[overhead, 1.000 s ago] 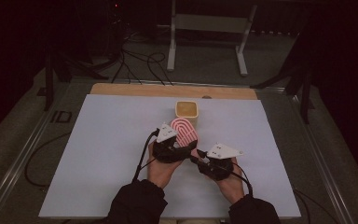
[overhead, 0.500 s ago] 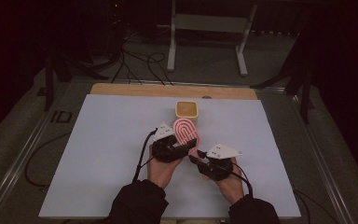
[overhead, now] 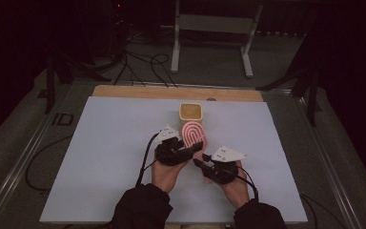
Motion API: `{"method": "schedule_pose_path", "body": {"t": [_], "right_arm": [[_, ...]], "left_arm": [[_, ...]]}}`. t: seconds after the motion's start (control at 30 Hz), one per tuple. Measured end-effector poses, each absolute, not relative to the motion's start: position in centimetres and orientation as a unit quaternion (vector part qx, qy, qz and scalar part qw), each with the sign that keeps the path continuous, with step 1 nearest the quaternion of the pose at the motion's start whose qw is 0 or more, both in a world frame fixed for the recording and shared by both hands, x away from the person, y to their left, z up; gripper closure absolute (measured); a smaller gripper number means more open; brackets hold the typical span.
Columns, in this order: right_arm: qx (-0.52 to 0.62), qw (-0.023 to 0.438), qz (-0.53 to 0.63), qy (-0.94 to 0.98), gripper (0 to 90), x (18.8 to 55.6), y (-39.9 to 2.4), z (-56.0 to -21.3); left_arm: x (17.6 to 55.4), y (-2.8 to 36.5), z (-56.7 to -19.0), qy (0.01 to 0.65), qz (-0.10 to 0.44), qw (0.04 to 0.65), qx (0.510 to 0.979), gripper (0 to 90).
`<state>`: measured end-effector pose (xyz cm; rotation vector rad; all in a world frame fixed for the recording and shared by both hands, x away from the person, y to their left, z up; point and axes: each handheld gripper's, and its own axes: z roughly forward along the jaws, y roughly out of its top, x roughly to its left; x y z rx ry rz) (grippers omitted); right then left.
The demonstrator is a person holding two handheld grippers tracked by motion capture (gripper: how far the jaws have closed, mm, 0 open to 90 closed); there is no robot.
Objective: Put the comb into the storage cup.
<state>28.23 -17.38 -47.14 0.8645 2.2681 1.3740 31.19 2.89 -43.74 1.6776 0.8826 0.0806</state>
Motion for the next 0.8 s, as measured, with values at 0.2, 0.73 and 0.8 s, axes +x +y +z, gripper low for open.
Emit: {"method": "schedule_pose_path", "body": {"t": [0.2,0.73,0.8], "right_arm": [[0.306,0.171,0.488,0.799,61.7,28.3,-17.4,-47.2],[0.332,0.15,0.511,0.779,18.2,28.7,-18.5,-46.6],[0.337,0.151,0.51,0.777,14.2,28.7,-18.7,-46.5]], "left_arm": [[31.2,2.8,-43.7,0.38,0.034,0.583,0.717,64.2],[31.6,3.9,-43.3,0.39,0.045,0.594,0.702,64.3],[31.6,4.0,-43.2,0.39,0.045,0.595,0.701,64.3]]}}
